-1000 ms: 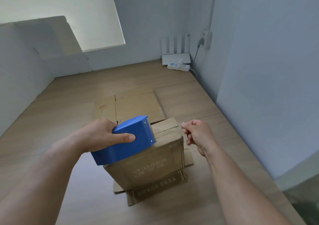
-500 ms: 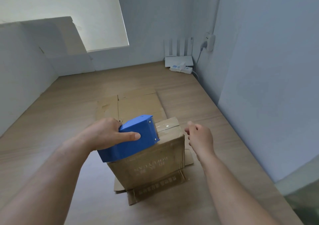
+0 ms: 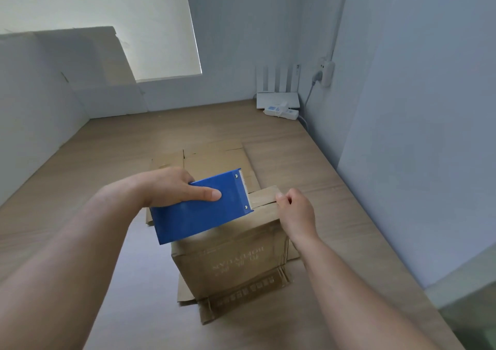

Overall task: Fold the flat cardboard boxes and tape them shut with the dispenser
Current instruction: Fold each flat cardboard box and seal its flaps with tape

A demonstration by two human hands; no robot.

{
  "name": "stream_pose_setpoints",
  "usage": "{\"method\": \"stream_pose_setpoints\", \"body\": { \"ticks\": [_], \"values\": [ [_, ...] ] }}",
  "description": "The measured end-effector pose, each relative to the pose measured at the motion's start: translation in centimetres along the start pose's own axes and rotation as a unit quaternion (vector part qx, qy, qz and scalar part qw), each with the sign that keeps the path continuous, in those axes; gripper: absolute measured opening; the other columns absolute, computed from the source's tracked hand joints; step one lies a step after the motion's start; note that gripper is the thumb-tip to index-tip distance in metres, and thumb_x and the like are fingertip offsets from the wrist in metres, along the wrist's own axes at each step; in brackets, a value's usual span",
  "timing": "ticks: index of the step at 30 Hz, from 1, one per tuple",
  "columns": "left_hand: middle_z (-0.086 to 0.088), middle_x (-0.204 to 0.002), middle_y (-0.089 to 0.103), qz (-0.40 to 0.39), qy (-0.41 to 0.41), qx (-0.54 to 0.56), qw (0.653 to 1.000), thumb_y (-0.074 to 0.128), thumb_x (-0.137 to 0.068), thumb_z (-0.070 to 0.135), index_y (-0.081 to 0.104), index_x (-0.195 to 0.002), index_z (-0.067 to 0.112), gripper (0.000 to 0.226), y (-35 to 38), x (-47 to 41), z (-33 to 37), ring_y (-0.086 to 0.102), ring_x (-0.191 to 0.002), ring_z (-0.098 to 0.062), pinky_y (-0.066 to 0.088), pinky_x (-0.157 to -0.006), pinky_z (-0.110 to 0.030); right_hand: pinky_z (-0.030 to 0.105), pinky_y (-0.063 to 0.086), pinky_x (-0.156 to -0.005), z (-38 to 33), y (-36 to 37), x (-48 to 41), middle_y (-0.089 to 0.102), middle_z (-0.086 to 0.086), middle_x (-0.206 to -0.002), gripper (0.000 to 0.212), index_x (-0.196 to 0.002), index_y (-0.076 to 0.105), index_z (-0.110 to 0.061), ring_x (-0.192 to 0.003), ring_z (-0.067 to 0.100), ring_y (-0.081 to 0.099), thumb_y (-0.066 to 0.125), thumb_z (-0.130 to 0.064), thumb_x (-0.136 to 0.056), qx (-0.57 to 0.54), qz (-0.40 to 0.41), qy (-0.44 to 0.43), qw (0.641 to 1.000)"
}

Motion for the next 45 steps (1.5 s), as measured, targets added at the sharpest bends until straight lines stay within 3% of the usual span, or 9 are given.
{"method": "stream_pose_setpoints", "body": {
  "ticks": [3,10,17,23,30,35,40,43,45],
  "values": [
    [0.003,-0.080,0.074,-0.027,-0.003,0.011,1.000,0.056,-0.035,0.089,0.071,-0.086,0.020,0.087,-0.6,0.3,-0.9,0.071,-0.077,-0.017,0.052,-0.082,-0.035,0.035,0.027,-0.057,-0.1,-0.3,0.2,0.041,-0.001,-0.062,0.037,-0.064,0.035,-0.013,-0.060,0.016,0.036,0.049,-0.023,-0.096,0.001,0.003,-0.006,1.000],
    [-0.003,-0.080,0.076,-0.064,-0.062,0.048,0.995,0.063,-0.031,0.081,0.076,-0.086,0.014,0.088,-2.8,3.4,-7.6,0.073,-0.073,-0.020,0.049,-0.070,-0.029,0.033,0.028,-0.054,-0.4,-0.1,0.3,0.041,-0.002,-0.063,0.036,-0.064,0.037,-0.014,-0.059,0.015,0.037,0.049,-0.025,-0.097,0.013,0.005,-0.015,1.000],
    [-0.012,-0.092,0.075,-0.107,-0.131,0.123,0.978,0.077,-0.034,0.074,0.077,-0.092,0.007,0.089,-2.5,5.5,-14.6,0.072,-0.085,-0.030,0.052,-0.093,-0.045,0.031,0.027,-0.052,-0.7,0.1,0.4,0.040,-0.001,-0.062,0.038,-0.064,0.037,-0.014,-0.058,0.014,0.035,0.050,-0.027,-0.097,0.030,0.015,-0.022,0.999],
    [-0.009,-0.088,0.076,-0.123,-0.133,0.125,0.975,0.072,-0.034,0.071,0.077,-0.088,0.008,0.082,-1.1,5.0,-16.0,0.073,-0.080,-0.026,0.053,-0.077,-0.033,0.032,0.025,-0.052,-0.8,0.2,0.5,0.039,0.000,-0.062,0.038,-0.064,0.037,-0.013,-0.057,0.015,0.033,0.050,-0.027,-0.096,0.043,0.022,-0.016,0.999],
    [-0.011,-0.092,0.075,-0.162,-0.139,0.150,0.965,0.082,-0.015,0.074,0.075,-0.093,0.006,0.104,-0.2,3.7,-16.8,0.073,-0.082,-0.027,0.053,-0.072,-0.032,0.032,0.026,-0.053,-0.8,0.0,0.6,0.040,0.002,-0.063,0.036,-0.066,0.040,-0.011,-0.058,0.015,0.034,0.051,-0.026,-0.097,0.054,0.025,-0.018,0.998],
    [-0.015,-0.091,0.074,-0.137,-0.138,0.183,0.964,0.075,-0.035,0.064,0.073,-0.096,0.002,0.087,-1.2,4.5,-17.6,0.072,-0.079,-0.030,0.053,-0.068,-0.031,0.032,0.027,-0.054,-0.9,0.2,0.6,0.041,0.001,-0.063,0.035,-0.067,0.041,-0.011,-0.058,0.015,0.035,0.051,-0.026,-0.096,0.054,0.026,-0.017,0.998],
    [-0.001,-0.084,0.076,-0.113,-0.152,0.072,0.979,0.069,-0.033,0.077,0.076,-0.089,0.015,0.084,-0.7,3.8,-16.8,0.073,-0.079,-0.020,0.052,-0.083,-0.033,0.032,0.028,-0.054,-0.9,0.3,0.8,0.042,0.002,-0.064,0.034,-0.068,0.043,-0.009,-0.059,0.015,0.036,0.051,-0.026,-0.096,0.055,0.027,-0.023,0.998],
    [0.002,-0.085,0.074,-0.101,-0.179,0.049,0.977,0.073,-0.055,0.075,0.074,-0.088,0.018,0.066,0.3,2.2,-15.6,0.070,-0.082,-0.018,0.049,-0.080,-0.031,0.032,0.028,-0.054,-0.9,0.2,1.2,0.041,0.002,-0.063,0.035,-0.066,0.041,-0.010,-0.059,0.015,0.035,0.050,-0.026,-0.097,0.064,0.029,-0.027,0.997],
    [0.004,-0.088,0.067,-0.061,-0.194,-0.053,0.978,0.067,-0.073,0.066,0.070,-0.095,0.017,0.053,0.9,1.3,-15.2,0.066,-0.086,-0.017,0.048,-0.080,-0.030,0.032,0.028,-0.054,-0.8,0.1,1.2,0.042,0.002,-0.063,0.035,-0.066,0.041,-0.010,-0.059,0.016,0.036,0.050,-0.026,-0.097,0.060,0.033,-0.022,0.997]
  ]
}}
Point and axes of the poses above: each hand's wrist, its own x-axis away from the middle knuckle, its own y-axis out of the palm, z = x × y, the point moved 4 cm from there along -x, towards the middle knuckle
